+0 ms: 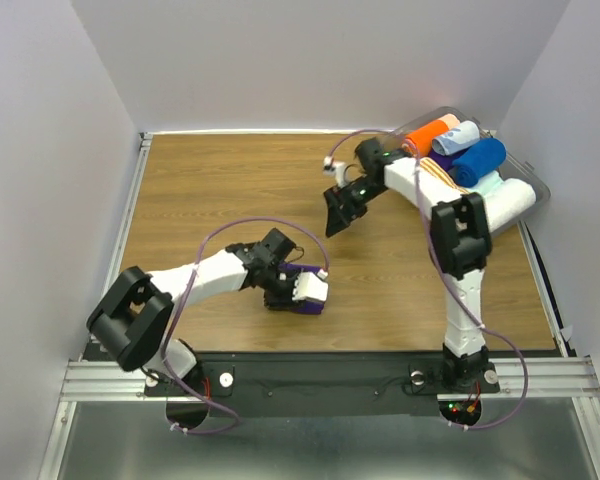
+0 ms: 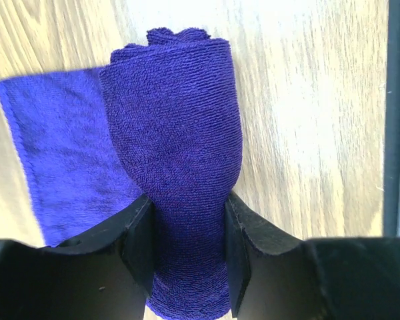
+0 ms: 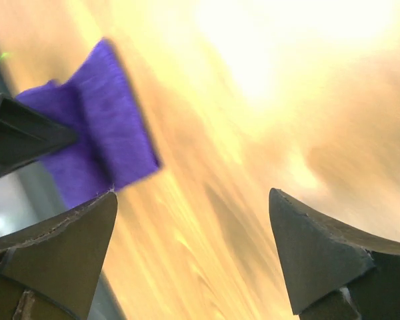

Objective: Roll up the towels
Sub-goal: Roll the towel

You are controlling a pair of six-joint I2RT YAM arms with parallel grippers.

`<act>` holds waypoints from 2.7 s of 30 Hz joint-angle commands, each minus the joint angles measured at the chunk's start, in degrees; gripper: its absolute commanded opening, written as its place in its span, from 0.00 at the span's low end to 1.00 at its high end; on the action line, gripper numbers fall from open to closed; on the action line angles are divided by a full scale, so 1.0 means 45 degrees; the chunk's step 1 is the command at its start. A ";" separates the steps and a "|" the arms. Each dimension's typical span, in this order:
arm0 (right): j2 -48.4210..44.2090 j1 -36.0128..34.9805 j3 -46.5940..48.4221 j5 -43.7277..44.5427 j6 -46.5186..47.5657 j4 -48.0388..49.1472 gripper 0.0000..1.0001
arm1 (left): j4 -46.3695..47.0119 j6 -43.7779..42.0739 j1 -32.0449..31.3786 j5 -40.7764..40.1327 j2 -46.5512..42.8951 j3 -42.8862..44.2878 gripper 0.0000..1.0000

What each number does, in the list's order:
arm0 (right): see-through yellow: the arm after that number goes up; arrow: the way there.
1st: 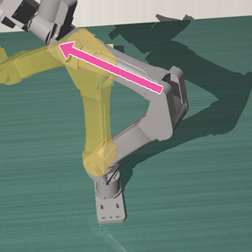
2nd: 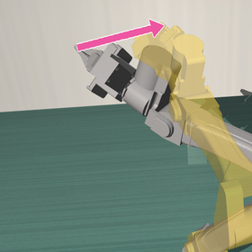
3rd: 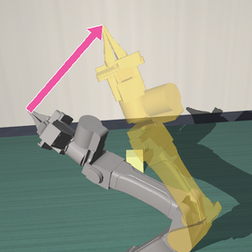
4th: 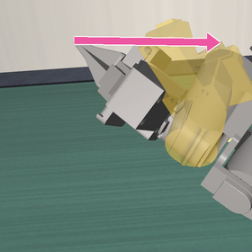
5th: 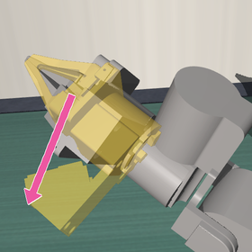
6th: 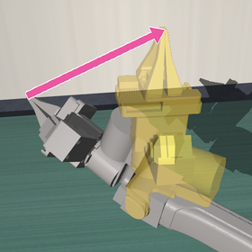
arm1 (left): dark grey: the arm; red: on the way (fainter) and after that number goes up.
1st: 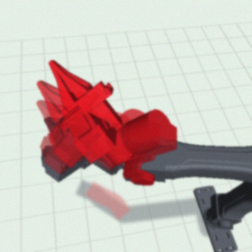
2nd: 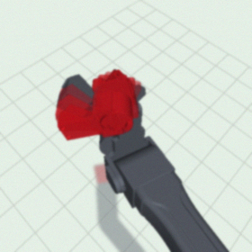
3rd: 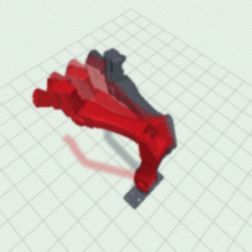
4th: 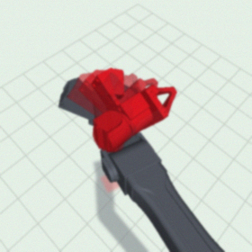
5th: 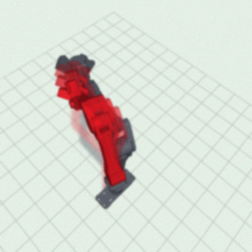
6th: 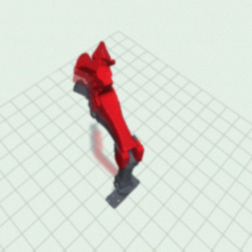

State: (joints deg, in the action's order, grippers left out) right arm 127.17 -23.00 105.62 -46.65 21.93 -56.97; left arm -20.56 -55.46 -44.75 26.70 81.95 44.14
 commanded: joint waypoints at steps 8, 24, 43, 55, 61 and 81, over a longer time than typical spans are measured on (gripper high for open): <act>-0.7549 0.0503 -0.4774 0.2362 0.0085 0.3754 1.00 | -0.7009 -0.1501 0.2209 0.4729 0.5102 0.4776 0.22; -0.9317 -0.4981 -0.8120 0.8074 0.1355 0.5272 0.96 | -0.9651 -0.2480 0.4280 0.5805 1.0165 0.8901 0.25; -0.6387 -0.7954 -1.0210 0.8611 0.3524 1.0277 0.48 | -0.9651 -0.2480 0.4886 0.5727 1.0617 0.9664 0.32; -0.6581 -0.7877 -1.0914 0.5837 0.3017 0.8620 0.01 | -0.9670 -0.2109 0.5706 0.5456 0.9270 1.0425 0.45; -0.6426 -0.7857 -1.0660 0.5368 0.2802 0.7390 0.00 | -0.9709 -0.2187 0.6760 0.5102 0.8508 1.0991 0.50; -0.4044 -0.7252 -0.8122 0.2522 0.0947 0.5085 0.01 | -0.4876 -0.1699 1.0668 0.5769 0.0960 0.6257 0.84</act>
State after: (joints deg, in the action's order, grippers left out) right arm 104.25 -56.66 67.94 -26.44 29.71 -25.76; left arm -53.56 -65.45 3.42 53.58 98.63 81.17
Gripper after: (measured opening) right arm 0.264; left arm 0.804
